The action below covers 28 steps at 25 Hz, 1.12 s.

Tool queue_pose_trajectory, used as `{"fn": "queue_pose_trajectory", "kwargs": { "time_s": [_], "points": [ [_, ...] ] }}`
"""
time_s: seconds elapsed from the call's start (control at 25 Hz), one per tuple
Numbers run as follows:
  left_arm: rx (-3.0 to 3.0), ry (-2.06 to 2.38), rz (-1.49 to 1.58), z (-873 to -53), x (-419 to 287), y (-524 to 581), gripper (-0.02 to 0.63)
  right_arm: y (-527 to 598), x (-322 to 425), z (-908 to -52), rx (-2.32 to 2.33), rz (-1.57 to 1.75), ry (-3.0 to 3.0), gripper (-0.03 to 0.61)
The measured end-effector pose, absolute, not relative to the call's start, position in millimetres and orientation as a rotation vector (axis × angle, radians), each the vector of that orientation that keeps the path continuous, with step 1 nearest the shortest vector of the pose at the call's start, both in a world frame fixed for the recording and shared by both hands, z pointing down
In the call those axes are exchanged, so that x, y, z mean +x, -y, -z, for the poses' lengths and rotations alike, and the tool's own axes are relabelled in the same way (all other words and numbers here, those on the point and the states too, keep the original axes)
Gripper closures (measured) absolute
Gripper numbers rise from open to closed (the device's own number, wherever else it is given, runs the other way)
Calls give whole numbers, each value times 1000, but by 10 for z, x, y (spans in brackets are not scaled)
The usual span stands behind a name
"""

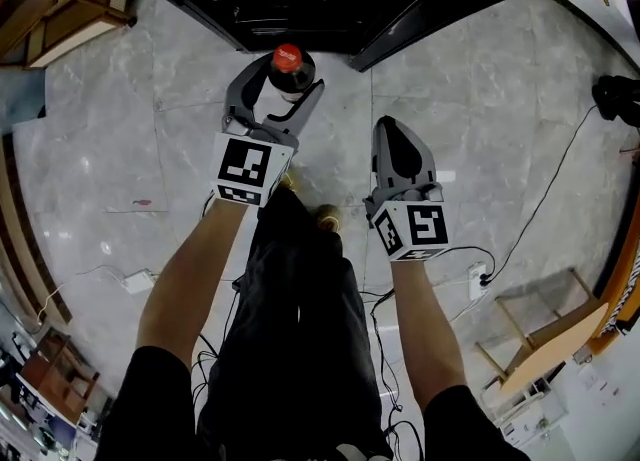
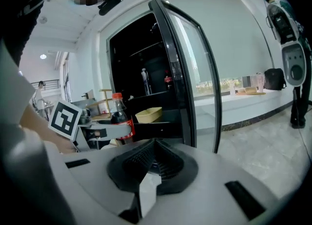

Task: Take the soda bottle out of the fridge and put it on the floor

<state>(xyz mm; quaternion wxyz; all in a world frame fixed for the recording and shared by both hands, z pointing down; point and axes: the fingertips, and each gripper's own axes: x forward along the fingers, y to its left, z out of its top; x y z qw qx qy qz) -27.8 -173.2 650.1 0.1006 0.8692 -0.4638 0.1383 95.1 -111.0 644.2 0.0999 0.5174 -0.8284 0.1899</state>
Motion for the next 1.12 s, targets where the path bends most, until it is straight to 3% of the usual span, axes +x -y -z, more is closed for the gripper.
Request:
{"fn": "queue_pose_trajectory", "kwargs": {
  "time_s": [0.56,1.12],
  "points": [
    [2523,1332,-466,-8727,-455,1760,307,1316,662,-8671,1471,-627,2404,554],
    [2507,1362,-435,-10175,-470,2069,307,1553,422,-10095,1338,-618,2447,554]
  ]
}}
